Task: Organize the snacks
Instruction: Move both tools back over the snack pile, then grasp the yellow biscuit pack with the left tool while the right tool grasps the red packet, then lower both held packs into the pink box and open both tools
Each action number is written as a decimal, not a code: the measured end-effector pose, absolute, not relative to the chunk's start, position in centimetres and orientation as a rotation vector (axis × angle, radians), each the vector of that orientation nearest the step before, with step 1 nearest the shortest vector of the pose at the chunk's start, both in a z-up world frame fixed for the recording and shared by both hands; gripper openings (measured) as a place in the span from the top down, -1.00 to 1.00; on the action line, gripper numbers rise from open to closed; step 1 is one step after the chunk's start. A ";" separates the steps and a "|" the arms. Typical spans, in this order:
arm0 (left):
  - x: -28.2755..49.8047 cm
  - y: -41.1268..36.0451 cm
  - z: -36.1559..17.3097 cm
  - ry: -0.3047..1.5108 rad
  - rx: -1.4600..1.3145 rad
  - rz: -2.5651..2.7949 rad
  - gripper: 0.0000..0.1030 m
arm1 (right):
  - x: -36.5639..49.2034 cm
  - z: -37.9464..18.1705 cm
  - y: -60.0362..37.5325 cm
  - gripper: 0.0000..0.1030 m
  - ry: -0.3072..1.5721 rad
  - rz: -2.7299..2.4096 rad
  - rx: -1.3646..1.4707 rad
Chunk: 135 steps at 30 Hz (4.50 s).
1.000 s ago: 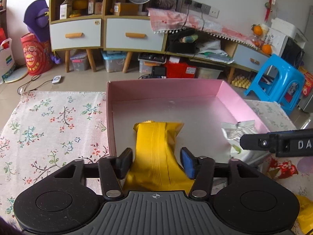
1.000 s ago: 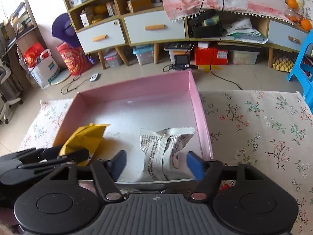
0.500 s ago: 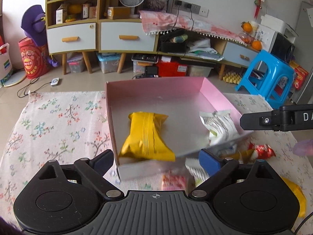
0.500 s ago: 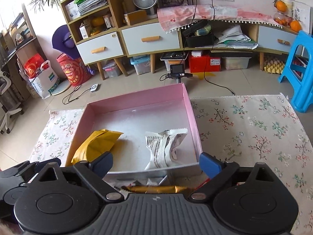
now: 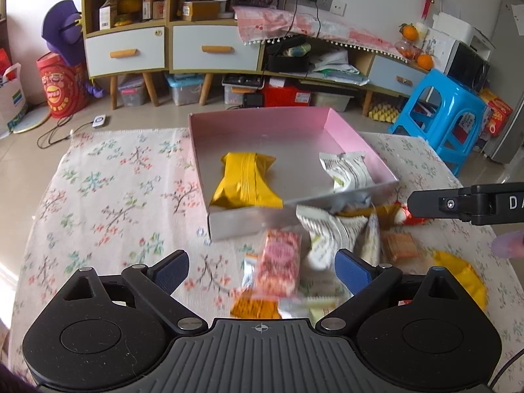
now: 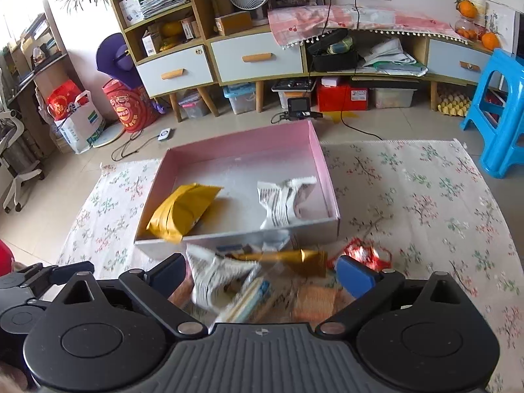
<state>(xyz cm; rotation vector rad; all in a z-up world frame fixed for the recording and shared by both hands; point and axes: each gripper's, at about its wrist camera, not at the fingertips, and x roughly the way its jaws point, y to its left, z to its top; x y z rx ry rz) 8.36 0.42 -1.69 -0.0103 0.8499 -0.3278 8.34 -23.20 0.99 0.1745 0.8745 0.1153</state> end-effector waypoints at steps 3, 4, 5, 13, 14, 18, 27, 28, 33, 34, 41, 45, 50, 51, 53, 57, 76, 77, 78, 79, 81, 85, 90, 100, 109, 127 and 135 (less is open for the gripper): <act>7.2 0.9 -1.6 0.862 -0.012 -0.331 -0.89 | 7.1 1.0 -23.1 -0.74 0.878 0.116 0.166; 6.8 1.0 -1.7 0.864 -0.010 -0.337 -0.90 | 6.7 0.9 -23.1 -0.74 0.872 0.123 0.158; 6.4 1.1 -1.7 0.865 -0.008 -0.343 -0.90 | 6.2 0.8 -23.0 -0.74 0.863 0.136 0.145; 2.7 1.8 -3.0 0.875 0.022 -0.417 -0.90 | 2.9 -0.2 -22.7 -0.75 0.828 0.198 0.057; 2.2 1.9 -3.3 0.875 0.031 -0.427 -0.90 | 2.5 -0.3 -22.8 -0.75 0.825 0.205 0.044; 0.3 1.9 -4.5 0.875 0.062 -0.480 -0.90 | 0.6 -0.8 -23.0 -0.75 0.806 0.221 -0.007; -2.9 0.6 -6.1 0.817 0.272 -0.763 -0.90 | -2.3 -3.0 -22.7 -0.75 0.840 0.239 -0.082; -3.2 0.3 -6.3 0.823 0.302 -0.795 -0.90 | -2.6 -3.2 -22.6 -0.75 0.843 0.241 -0.095; -4.8 -1.0 -7.3 0.853 0.421 -0.901 -0.90 | -3.6 -3.7 -22.1 -0.75 0.855 0.258 -0.125; -5.1 -1.3 -7.5 0.855 0.437 -0.910 -0.90 | -3.7 -3.8 -22.0 -0.75 0.858 0.261 -0.128; -4.4 -2.5 -8.8 0.871 0.461 -0.852 -0.90 | -3.6 -5.1 -21.4 -0.75 0.898 0.267 -0.133; -3.1 -2.5 -9.2 0.897 0.400 -0.792 -0.90 | -3.5 -6.0 -20.9 -0.75 0.913 0.266 -0.155; -2.2 -2.3 -9.2 0.900 0.336 -0.733 -0.86 | -2.7 -6.9 -21.8 -0.75 0.936 0.242 -0.103; -2.1 -2.3 -9.2 0.898 0.328 -0.727 -0.86 | -2.5 -7.1 -22.0 -0.75 0.940 0.233 -0.084; -2.2 -2.3 -9.2 0.893 0.326 -0.721 -0.85 | -2.0 -7.5 -22.6 -0.75 0.948 0.216 -0.038; -2.3 -2.5 -9.1 0.883 0.321 -0.713 -0.78 | -0.9 -8.1 -23.5 -0.72 0.956 0.194 0.055; -3.0 -2.9 -8.1 0.892 0.232 -0.721 0.06 | 1.7 -8.2 -23.7 0.38 0.863 0.117 0.094; -3.0 -2.9 -8.1 0.896 0.226 -0.721 0.06 | 1.7 -8.2 -23.7 0.40 0.865 0.117 0.093; -3.0 -2.9 -8.0 0.901 0.220 -0.721 0.06 | 1.7 -8.2 -23.7 0.44 0.867 0.118 0.094; -3.0 -2.9 -8.0 0.906 0.212 -0.722 0.06 | 1.7 -8.1 -23.7 0.47 0.872 0.120 0.096; -2.9 -2.8 -7.8 0.914 0.194 -0.722 0.06 | 1.6 -7.9 -23.8 0.63 0.883 0.126 0.107; -2.8 -2.7 -7.4 0.925 0.156 -0.722 0.06 | 1.4 -7.4 -24.0 0.65 0.885 0.137 0.131; -2.3 -2.3 -6.5 0.929 0.099 -0.722 0.06 | 1.3 -6.2 -24.3 0.66 0.877 0.148 0.172; 0.1 -2.0 -4.4 0.925 0.001 -0.686 0.06 | 2.1 -3.6 -25.2 0.66 0.857 0.153 0.275; 3.2 -2.5 -2.6 0.903 -0.081 -0.643 0.06 | 4.1 -1.6 -25.6 0.66 0.843 0.136 0.342; 12.5 -4.4 -1.3 0.799 -0.144 -0.457 0.07 | 12.0 -0.2 -25.2 0.65 0.774 0.108 0.391; 16.7 -5.8 -3.6 0.807 -0.126 -0.409 0.07 | 16.0 -1.7 -25.8 0.64 0.756 0.121 0.361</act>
